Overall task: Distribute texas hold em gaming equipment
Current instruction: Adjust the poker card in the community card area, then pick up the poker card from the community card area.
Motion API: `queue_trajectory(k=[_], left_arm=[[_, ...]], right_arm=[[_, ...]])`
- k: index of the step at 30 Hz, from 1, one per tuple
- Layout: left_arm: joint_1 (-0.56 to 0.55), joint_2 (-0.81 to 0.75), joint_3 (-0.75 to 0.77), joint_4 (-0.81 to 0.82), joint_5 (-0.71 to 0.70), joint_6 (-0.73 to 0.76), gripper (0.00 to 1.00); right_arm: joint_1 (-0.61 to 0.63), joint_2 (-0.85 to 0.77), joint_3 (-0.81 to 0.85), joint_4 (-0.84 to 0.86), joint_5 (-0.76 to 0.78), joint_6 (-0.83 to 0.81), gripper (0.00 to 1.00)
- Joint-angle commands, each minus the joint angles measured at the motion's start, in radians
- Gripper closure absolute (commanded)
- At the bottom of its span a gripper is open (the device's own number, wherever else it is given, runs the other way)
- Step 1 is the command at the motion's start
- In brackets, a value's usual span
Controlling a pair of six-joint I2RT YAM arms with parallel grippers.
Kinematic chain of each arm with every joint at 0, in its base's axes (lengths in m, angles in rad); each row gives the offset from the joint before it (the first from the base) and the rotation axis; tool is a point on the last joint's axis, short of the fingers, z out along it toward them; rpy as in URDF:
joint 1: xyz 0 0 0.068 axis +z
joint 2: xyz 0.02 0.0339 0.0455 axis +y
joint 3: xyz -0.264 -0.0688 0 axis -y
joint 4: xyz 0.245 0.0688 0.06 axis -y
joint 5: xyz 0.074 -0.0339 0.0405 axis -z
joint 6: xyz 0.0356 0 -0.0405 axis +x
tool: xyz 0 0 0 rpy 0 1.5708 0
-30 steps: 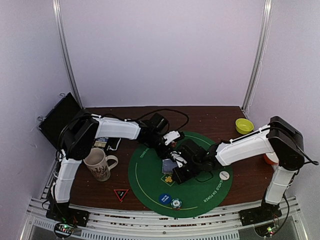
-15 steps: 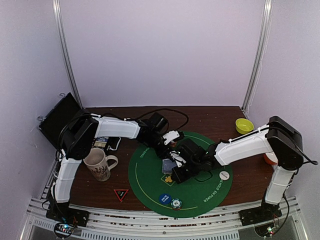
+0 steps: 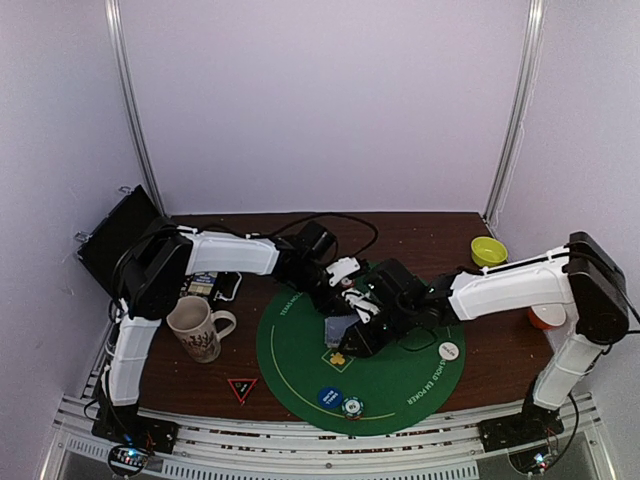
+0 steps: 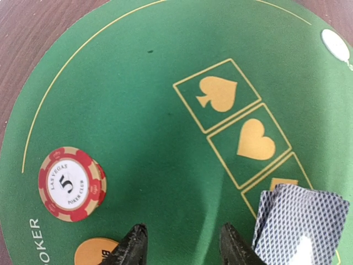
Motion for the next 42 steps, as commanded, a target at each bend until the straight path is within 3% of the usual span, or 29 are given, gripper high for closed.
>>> queue_trajectory(k=[1,5,8,10,11,12,15,17,21,34,42], left_arm=[[0.005,-0.083,-0.012,0.006,0.04,0.023,0.52],[0.014,-0.12,-0.005,0.004,0.009,0.002,0.5],[0.043,-0.152,0.005,-0.021,-0.046,-0.051,0.46],[0.071,-0.188,-0.015,-0.025,-0.057,-0.107,0.42],[0.083,-0.214,-0.044,-0.023,-0.065,-0.128,0.35],[0.092,-0.243,-0.071,-0.013,-0.07,-0.146,0.3],[0.1,-0.334,-0.161,0.021,-0.102,-0.177,0.19],[0.102,-0.386,-0.207,0.03,-0.125,-0.191,0.13],[0.104,-0.448,-0.285,0.038,-0.155,-0.188,0.1],[0.107,-0.47,-0.377,0.029,-0.153,-0.107,0.09],[0.125,-0.469,-0.376,0.03,-0.129,-0.097,0.02]], right_arm=[[0.001,-0.123,0.04,-0.12,-0.112,-0.133,0.57],[-0.002,-0.169,0.114,-0.247,-0.017,-0.257,0.31],[-0.033,-0.185,0.131,-0.249,0.011,-0.384,0.22],[-0.059,-0.196,0.118,-0.208,0.014,-0.471,0.13],[-0.07,-0.198,0.111,-0.186,0.023,-0.518,0.03],[-0.081,-0.2,0.101,-0.152,0.036,-0.552,0.0],[-0.113,-0.165,0.097,-0.098,0.069,-0.673,0.0],[-0.13,-0.1,0.141,-0.155,0.071,-0.761,0.0],[-0.163,0.017,0.252,-0.345,-0.112,-0.951,0.0],[-0.211,0.115,0.237,-0.248,-0.187,-1.011,0.0],[-0.211,0.178,0.252,-0.263,-0.174,-1.03,0.0]])
